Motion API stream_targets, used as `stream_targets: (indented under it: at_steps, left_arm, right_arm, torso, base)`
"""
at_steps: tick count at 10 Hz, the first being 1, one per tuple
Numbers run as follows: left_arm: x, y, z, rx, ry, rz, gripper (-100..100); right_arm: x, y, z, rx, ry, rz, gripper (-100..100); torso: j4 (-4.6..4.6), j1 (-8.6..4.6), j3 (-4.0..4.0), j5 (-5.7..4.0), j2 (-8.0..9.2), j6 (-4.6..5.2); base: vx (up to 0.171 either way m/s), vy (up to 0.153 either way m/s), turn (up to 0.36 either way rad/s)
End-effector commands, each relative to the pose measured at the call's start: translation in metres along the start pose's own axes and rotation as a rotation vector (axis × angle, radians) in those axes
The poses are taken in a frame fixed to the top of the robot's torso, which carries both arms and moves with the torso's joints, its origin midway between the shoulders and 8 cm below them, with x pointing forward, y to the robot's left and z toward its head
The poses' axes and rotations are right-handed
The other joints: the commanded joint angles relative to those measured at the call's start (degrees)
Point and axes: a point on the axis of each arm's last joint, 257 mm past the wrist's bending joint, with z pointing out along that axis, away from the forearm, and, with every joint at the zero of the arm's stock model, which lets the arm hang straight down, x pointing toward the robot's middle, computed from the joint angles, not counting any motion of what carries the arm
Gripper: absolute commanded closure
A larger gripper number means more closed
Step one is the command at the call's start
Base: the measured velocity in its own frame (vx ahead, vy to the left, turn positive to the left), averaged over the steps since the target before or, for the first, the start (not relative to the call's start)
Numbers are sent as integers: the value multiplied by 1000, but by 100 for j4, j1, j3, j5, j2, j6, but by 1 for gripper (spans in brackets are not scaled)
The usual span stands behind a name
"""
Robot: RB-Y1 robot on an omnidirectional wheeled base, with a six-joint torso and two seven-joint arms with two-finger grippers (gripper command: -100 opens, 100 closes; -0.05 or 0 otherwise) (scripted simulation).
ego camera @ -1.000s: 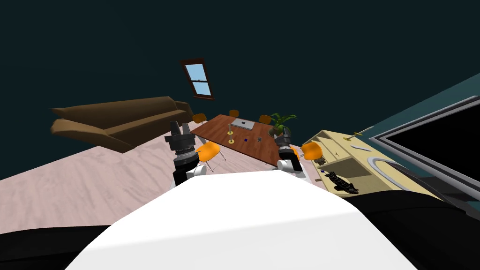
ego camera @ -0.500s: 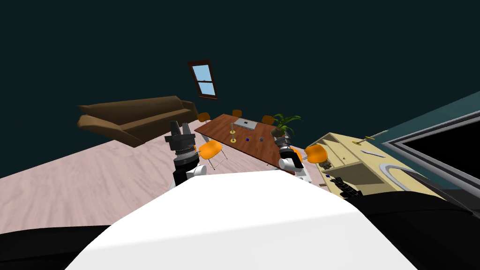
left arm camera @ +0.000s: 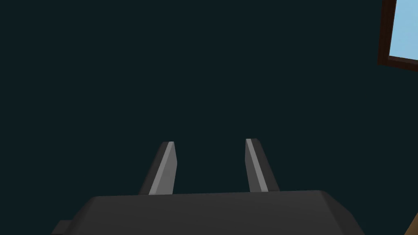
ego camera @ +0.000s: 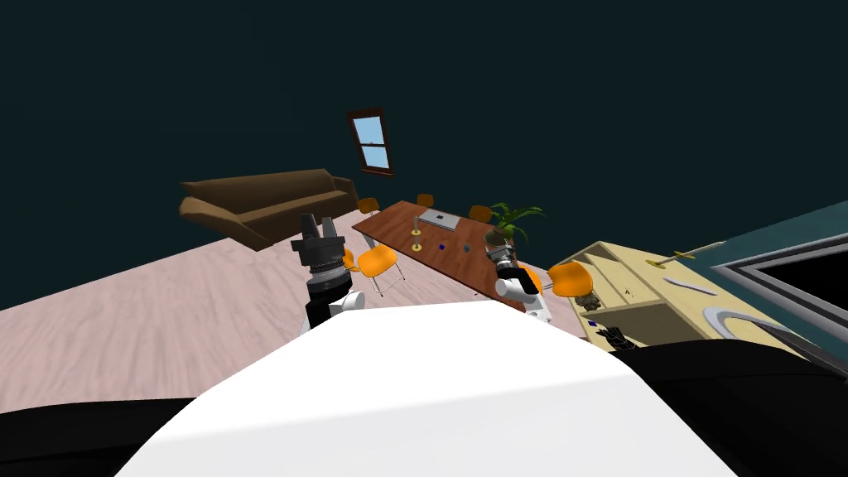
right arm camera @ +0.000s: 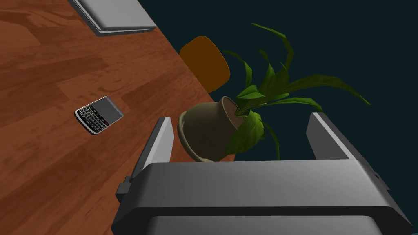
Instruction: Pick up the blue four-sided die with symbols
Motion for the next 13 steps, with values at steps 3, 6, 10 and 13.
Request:
stream_targets:
  at_steps: [3,6,10,13]
  left_arm:
    - [0,0,0,0,0,0,0]
    - [0,0,0,0,0,0,0]
    - [0,0,0,0,0,0,0]
    - [0,0,0,0,0,0,0]
  right_arm:
    - [-47,-17,6,70,-113,167,-100]
    - [-69,-29,7,101,-171,253,-100]
    - [-118,-52,5,157,-308,465,-100]
    - [-141,-62,3,176,-380,597,-100]
  torso:
    - [-1,2,-1,1,-2,0]
    - [-2,4,-4,1,-7,0]
    - [-3,4,-8,2,-13,5]
    - [-3,6,-9,1,-15,0]
  base:
    - [-3,6,172]
    - [6,8,103]
    - [22,12,180]
    - [33,12,210]
